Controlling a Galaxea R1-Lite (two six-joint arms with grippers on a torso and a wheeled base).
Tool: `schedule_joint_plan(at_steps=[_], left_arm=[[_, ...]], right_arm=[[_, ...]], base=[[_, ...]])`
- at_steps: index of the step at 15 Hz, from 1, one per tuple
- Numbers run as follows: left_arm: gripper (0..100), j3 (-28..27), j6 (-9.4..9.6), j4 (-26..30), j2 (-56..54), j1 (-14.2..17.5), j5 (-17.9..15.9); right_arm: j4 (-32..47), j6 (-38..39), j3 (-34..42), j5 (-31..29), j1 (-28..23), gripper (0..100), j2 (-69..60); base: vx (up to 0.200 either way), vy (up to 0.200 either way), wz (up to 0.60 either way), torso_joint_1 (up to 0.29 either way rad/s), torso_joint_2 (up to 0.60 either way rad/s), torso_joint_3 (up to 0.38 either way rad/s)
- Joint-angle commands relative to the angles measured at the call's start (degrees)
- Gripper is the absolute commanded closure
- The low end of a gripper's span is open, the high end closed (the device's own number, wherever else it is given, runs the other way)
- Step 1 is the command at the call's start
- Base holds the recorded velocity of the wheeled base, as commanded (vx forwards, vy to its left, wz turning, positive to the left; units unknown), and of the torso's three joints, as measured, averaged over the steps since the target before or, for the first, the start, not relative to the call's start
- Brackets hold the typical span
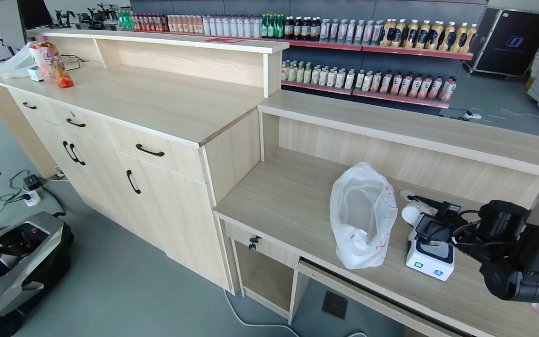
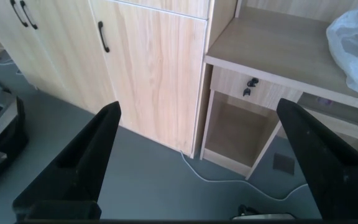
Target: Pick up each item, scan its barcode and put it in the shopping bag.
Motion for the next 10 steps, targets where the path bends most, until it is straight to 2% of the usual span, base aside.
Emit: schedule_joint_plan(at_steps=[1, 10], left_arm=[[0, 0.0, 0.0, 0.0, 0.0, 0.0, 0.0], [0, 0.0, 0.0, 0.0, 0.0, 0.0, 0.0]], right_arm=[[-0.1, -0.6, 0.7, 0.0, 0.0, 100, -0.5], [-0.1, -0.8, 0.7, 0.0, 0.0, 100, -0.7]], base=[[0.0, 0.0, 0.0, 0.0, 0.0, 0.0], [0.0, 0.0, 0.0, 0.0, 0.0, 0.0]])
